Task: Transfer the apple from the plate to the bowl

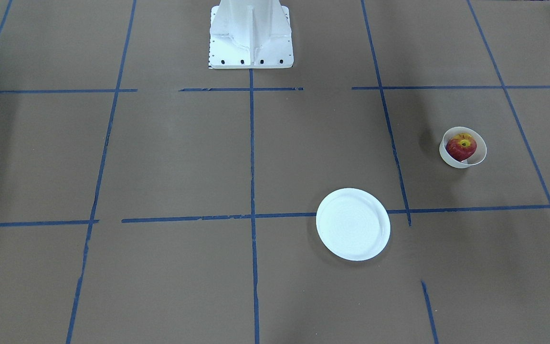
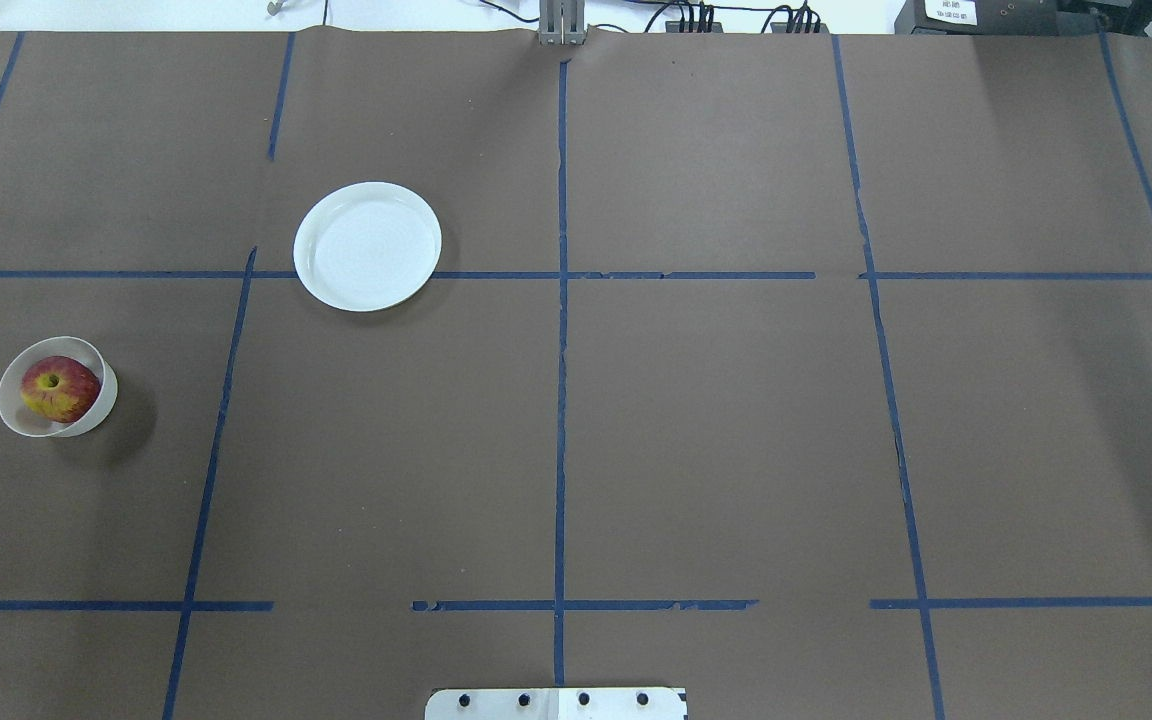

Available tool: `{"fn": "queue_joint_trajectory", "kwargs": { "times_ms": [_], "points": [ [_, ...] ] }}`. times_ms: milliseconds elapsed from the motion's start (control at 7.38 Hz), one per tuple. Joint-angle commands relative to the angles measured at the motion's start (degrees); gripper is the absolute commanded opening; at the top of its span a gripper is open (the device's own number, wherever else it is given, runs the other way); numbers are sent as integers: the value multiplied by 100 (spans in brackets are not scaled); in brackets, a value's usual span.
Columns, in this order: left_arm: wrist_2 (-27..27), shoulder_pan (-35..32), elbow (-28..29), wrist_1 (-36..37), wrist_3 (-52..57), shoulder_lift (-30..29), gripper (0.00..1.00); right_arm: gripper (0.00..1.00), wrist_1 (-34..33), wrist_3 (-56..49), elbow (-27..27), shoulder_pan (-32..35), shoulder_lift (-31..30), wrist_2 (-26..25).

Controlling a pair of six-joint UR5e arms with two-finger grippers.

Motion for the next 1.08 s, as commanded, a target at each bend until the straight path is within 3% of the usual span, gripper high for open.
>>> {"fn": "queue_joint_trajectory", "kwargs": {
  "times_ms": [0,135,271,406,948],
  "points": [
    [334,4,-685,-272,-45,535,100,100,0,0,-4,0,0,0],
    [779,13,-1065,84,-37,563,100,100,0,0,5,0,0,0],
    [723,57,-1034,1202,-20,67,100,100,0,-9,5,0,0,0],
    [644,40,-929,1726,33,-225,100,100,9,0,5,0,0,0],
    [143,39,-462,1100,200,-219,100,100,0,0,5,0,0,0]
  ]
}}
